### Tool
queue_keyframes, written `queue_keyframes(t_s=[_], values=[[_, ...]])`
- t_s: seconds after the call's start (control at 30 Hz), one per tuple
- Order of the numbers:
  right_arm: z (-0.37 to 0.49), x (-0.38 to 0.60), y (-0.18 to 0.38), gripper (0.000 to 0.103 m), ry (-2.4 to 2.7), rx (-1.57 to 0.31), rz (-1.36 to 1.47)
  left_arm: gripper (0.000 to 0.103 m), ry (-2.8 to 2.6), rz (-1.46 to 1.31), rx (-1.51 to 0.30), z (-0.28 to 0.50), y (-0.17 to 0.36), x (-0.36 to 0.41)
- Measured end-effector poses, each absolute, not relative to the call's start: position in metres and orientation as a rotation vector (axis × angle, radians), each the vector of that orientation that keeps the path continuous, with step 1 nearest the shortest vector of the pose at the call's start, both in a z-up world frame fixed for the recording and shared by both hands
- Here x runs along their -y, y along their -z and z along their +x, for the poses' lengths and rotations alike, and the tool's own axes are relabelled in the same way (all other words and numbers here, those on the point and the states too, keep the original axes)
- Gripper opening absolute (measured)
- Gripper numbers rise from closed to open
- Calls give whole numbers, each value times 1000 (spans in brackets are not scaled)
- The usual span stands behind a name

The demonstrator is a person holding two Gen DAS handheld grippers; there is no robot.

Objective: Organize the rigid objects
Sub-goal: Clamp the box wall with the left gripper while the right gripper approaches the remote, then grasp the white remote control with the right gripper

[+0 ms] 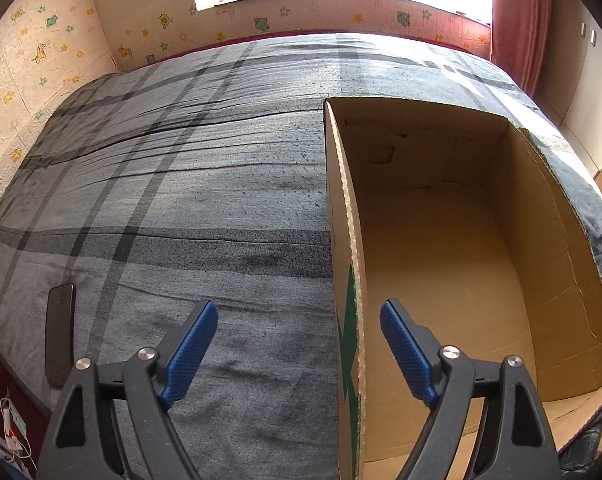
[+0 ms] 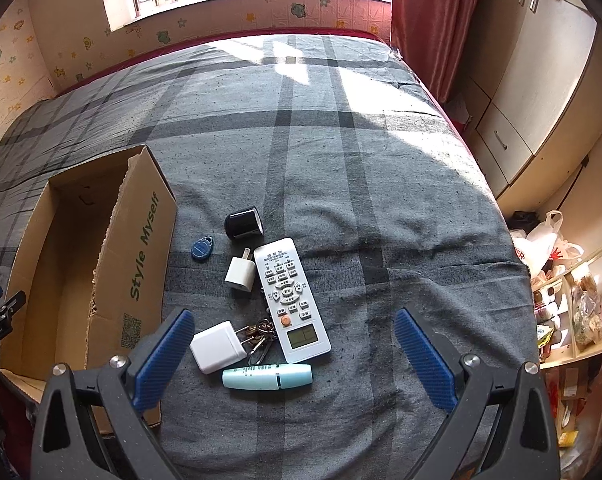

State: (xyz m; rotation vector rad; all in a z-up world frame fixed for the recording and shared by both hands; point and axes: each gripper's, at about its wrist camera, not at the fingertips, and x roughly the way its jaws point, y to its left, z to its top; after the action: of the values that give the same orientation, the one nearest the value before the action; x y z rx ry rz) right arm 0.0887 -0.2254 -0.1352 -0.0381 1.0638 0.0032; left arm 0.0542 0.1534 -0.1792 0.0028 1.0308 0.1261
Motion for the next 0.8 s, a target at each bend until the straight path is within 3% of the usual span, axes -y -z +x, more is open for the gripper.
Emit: queue_keyframes(t_s=[0.03, 0.17, 0.23, 0.3, 0.8], values=[[89, 227, 139, 102, 0, -1064, -28, 80, -115, 4, -1035, 55, 181, -152], [94, 238, 151, 102, 15, -1069, -5, 53, -89, 5, -1038, 57, 189, -146], [96, 240, 158, 102, 17, -1077, -8, 31, -52, -1, -1031, 57, 192, -142], [97, 242, 165, 102, 12, -1084, -18, 23, -37, 39, -1032, 58, 194, -134], [143, 235, 225, 102, -151, -1184, -207, 13, -39, -6, -1060, 62, 196, -135]])
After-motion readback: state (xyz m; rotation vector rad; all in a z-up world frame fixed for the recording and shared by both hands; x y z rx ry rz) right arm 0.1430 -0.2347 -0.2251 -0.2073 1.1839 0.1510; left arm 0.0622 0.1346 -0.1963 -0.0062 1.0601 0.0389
